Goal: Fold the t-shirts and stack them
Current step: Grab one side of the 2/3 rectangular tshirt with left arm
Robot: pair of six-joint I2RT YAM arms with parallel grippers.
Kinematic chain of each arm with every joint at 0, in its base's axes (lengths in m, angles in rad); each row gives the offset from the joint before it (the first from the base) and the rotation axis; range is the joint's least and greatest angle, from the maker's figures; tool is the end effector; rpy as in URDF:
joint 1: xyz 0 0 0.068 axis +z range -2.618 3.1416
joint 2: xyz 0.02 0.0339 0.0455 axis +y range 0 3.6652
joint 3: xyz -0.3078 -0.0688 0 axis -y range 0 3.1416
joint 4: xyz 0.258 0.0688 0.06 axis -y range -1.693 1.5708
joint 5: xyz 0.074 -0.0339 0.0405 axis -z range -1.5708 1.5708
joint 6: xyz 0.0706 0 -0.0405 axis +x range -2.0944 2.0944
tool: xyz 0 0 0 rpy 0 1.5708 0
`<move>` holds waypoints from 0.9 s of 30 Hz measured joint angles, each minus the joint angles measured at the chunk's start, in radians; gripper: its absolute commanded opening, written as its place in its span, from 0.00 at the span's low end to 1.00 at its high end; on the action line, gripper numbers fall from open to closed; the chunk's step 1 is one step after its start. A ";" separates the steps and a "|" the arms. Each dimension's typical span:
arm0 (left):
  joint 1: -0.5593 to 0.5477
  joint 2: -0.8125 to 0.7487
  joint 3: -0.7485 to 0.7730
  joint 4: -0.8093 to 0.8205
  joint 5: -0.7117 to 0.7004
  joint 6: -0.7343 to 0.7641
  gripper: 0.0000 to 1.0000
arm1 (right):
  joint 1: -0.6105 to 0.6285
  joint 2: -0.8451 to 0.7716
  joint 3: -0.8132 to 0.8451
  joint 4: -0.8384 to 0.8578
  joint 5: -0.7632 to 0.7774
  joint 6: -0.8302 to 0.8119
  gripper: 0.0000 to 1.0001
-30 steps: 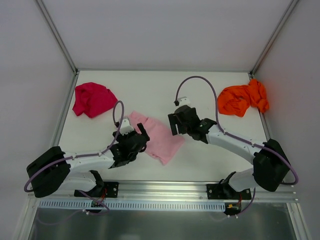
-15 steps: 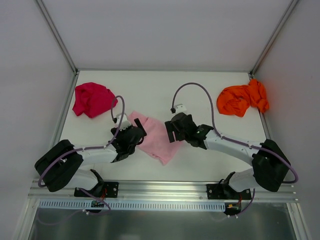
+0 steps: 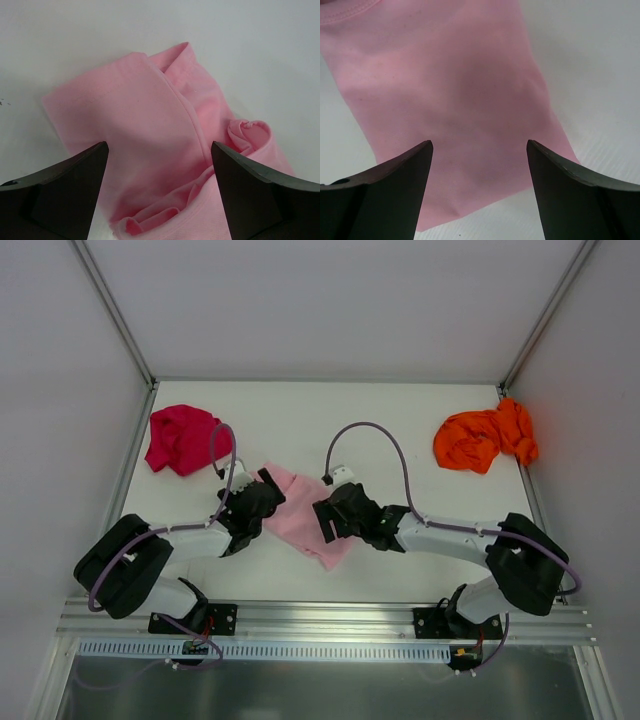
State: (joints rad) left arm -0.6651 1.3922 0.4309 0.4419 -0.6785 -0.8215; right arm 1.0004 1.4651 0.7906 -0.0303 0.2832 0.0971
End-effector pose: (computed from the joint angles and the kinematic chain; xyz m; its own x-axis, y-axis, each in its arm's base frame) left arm 0.2431 -0.1343 0.1752 -0.3039 -0.4861 -0.8194 -0.2507 0.8705 -0.4234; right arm 0.1972 0.2709 0.2135 -0.4154 -0.4751 -0.7757 -0.6560 0.7472 -0.1063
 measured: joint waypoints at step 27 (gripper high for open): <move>0.085 0.000 -0.025 0.045 0.068 0.008 0.23 | 0.007 0.205 0.066 0.259 -0.282 -0.008 0.81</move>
State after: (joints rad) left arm -0.5804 1.3926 0.4057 0.4866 -0.6109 -0.8139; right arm 1.0073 1.6699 0.8570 0.2283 0.0017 0.0891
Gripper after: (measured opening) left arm 0.240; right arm 0.803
